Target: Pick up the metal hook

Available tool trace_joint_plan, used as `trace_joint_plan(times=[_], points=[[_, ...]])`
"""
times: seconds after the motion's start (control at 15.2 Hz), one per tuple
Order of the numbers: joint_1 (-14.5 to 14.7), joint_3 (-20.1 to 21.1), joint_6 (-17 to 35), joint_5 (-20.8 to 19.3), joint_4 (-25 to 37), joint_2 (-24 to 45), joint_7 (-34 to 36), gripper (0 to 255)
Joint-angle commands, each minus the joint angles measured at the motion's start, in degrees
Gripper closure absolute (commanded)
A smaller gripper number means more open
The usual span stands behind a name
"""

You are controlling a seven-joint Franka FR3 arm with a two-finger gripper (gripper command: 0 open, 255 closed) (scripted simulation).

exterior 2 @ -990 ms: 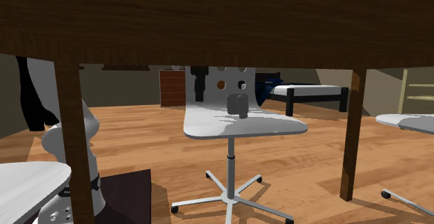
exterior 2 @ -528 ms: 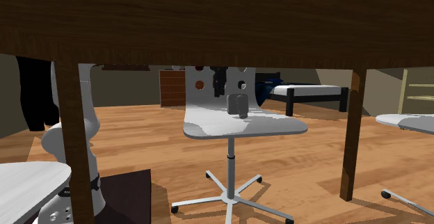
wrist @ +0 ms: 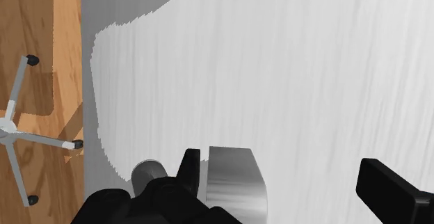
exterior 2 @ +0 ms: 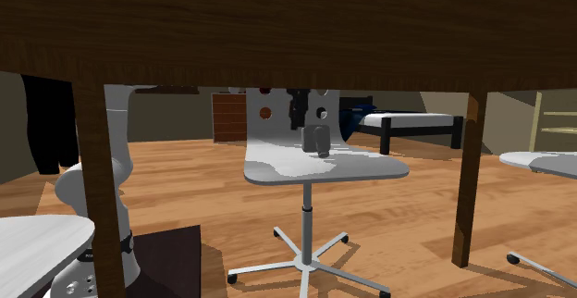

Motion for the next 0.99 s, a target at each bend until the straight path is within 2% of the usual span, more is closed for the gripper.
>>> trace_joint_plan(times=[0.0,0.2,0.26,0.4,0.59,0.79,0.86,0.92], points=[[-1.1,-1.1,5.9,-1.8,-1.9,1.2,0.2,0],[-1.2,-1.0,7.2,-1.8,-3.5,0.9,0.5,0],[-1.2,-1.0,7.2,-1.9,-4.4,0.0,0.5,255],[-1.0,-0.9,7.8,-2.0,-6.6,-1.6,1.0,255],[-0.8,-0.7,6.5,-2.0,-4.6,-0.7,1.1,255],[-1.0,-0.9,8.8,-2.1,-8.7,-2.6,1.3,255],[-1.3,-0.9,7.2,-1.8,-3.5,0.9,0.5,255],[-1.4,-0.8,6.4,-1.8,-2.4,1.1,0.4,255]])
